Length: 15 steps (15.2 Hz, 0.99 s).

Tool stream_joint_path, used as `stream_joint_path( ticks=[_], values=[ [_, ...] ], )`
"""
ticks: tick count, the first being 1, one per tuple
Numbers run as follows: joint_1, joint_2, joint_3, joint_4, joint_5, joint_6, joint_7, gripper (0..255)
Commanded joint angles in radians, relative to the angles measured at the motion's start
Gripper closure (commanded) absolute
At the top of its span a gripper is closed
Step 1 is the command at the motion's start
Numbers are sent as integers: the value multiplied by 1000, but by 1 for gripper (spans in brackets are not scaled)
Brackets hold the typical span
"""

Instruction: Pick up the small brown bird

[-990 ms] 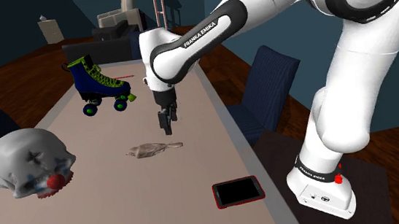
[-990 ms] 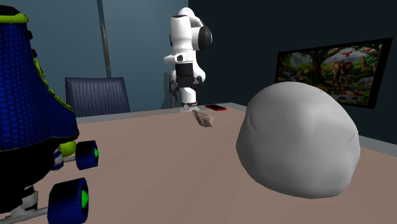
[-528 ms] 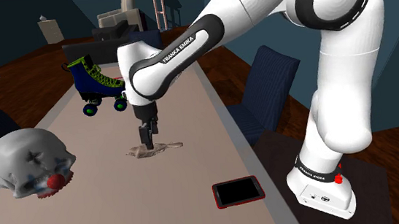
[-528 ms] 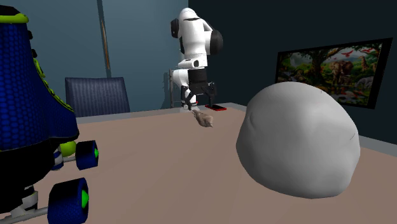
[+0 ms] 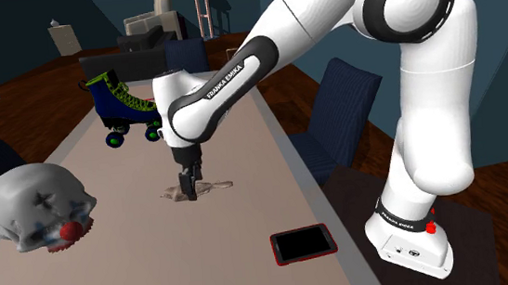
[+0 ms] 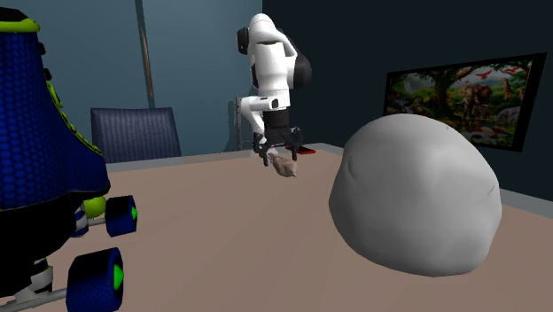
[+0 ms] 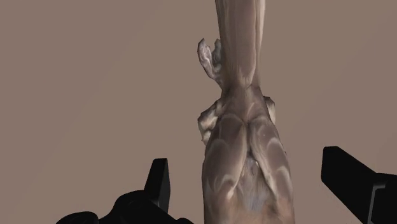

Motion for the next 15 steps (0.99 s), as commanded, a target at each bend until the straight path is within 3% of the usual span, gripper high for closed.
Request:
stream_joint_path(
  ticks=[1,10,15],
  values=[
    [0,3,0,-1,-1,5,0,255],
    [0,2,0,-3,0,5,0,255],
    [-2,-34,2,22,5,-55,1,255]
  ],
)
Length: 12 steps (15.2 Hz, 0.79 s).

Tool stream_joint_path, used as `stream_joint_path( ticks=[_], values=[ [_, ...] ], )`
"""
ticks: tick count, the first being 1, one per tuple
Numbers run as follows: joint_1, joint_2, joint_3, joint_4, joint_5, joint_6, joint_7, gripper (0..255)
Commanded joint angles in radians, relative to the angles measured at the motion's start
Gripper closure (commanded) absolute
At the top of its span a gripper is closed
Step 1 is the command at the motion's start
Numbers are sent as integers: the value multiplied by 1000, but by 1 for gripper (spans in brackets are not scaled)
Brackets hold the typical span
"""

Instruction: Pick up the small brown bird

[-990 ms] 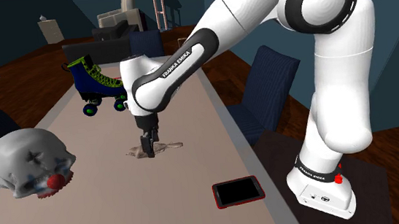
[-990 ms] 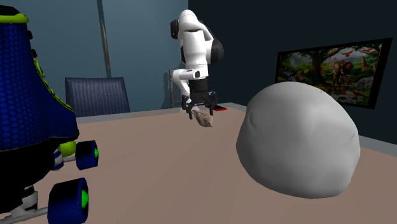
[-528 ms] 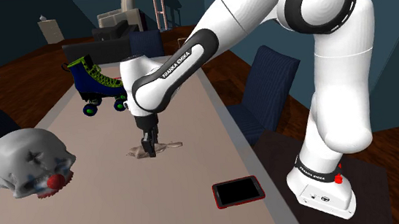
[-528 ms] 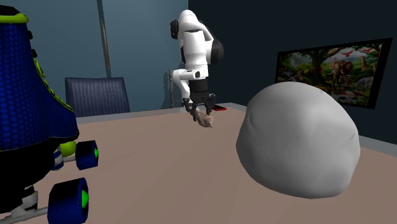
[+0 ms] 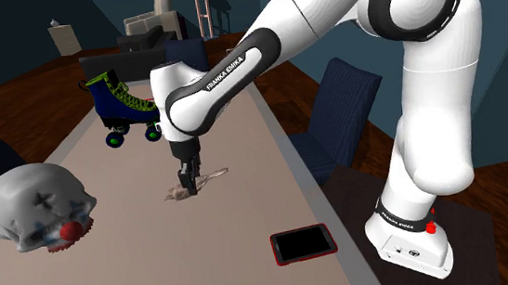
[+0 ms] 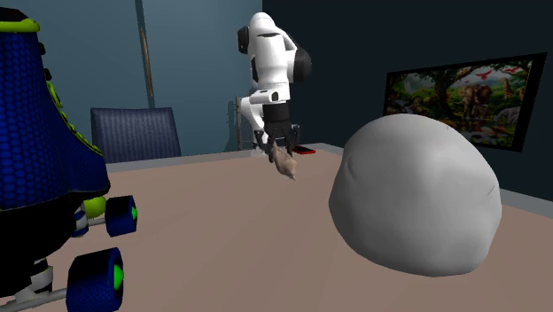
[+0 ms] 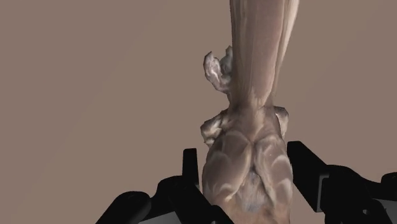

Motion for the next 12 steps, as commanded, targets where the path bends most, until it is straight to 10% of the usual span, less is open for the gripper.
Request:
stream_joint_path(
  ticks=[1,12],
  values=[
    [-1,-17,1,10,3,-26,1,255],
    [-4,-69,2,71,9,-139,4,255]
  ],
)
